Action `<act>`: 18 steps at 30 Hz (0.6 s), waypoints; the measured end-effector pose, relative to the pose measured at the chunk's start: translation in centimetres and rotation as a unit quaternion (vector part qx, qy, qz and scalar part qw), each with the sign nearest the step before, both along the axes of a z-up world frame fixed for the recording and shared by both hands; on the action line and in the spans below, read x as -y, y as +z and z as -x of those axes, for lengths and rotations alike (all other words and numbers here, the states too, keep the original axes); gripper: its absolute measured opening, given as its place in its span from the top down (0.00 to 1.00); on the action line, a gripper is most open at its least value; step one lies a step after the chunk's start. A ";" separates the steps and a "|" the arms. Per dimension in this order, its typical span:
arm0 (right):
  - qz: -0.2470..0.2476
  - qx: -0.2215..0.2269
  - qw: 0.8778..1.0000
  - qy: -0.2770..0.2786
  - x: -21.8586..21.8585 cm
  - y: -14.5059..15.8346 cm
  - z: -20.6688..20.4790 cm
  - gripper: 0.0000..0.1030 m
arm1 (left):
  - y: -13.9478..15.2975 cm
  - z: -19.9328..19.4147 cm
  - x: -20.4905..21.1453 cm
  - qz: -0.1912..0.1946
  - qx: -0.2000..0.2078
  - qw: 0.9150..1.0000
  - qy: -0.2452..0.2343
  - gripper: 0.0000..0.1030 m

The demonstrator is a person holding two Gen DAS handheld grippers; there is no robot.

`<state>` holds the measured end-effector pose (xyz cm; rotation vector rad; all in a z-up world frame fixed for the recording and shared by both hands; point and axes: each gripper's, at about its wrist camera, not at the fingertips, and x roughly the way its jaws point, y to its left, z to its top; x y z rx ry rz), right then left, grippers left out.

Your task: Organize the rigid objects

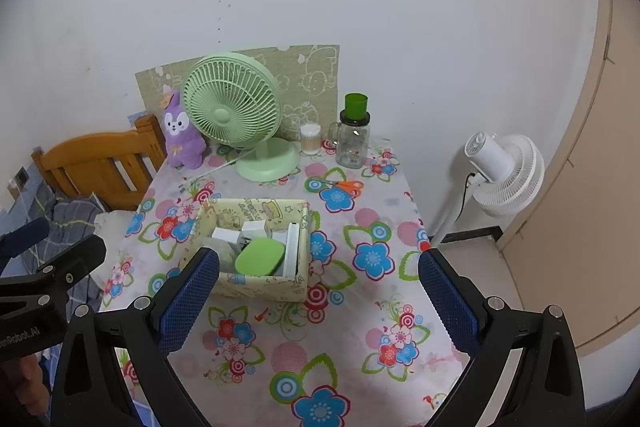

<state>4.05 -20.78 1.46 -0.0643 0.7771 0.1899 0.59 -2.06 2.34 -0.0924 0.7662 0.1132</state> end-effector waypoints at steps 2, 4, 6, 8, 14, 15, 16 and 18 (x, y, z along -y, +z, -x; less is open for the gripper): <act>-0.002 -0.002 1.000 0.002 0.0 0.0 -0.1 0.02 | 0.0 0.0 0.1 -0.005 0.001 1.000 0.000 0.00; -0.003 -0.002 1.000 0.006 -0.1 0.0 -0.1 0.02 | 0.1 0.1 0.1 -0.007 0.002 1.000 -0.001 0.00; -0.002 -0.001 1.000 0.008 -0.2 0.0 -0.2 0.02 | 0.1 0.1 0.1 -0.006 0.001 1.000 0.000 0.00; -0.002 0.000 1.000 0.010 -0.3 0.1 -0.1 0.02 | 0.0 0.0 -0.1 -0.004 0.000 1.000 0.001 0.00; -0.003 -0.001 1.000 0.009 -0.4 0.1 0.0 0.02 | 0.0 0.0 -0.1 -0.004 0.000 1.000 -0.001 0.00; -0.004 -0.001 1.000 0.008 -0.3 0.1 0.0 0.02 | 0.0 -0.1 -0.1 -0.004 0.000 1.000 -0.002 0.00; -0.005 -0.002 1.000 0.008 -0.3 0.1 0.0 0.02 | 0.0 -0.1 -0.1 -0.005 0.000 1.000 -0.002 0.00; -0.007 -0.002 1.000 0.006 -0.3 0.0 0.1 0.02 | 0.0 -0.1 0.0 -0.006 0.001 1.000 -0.006 0.00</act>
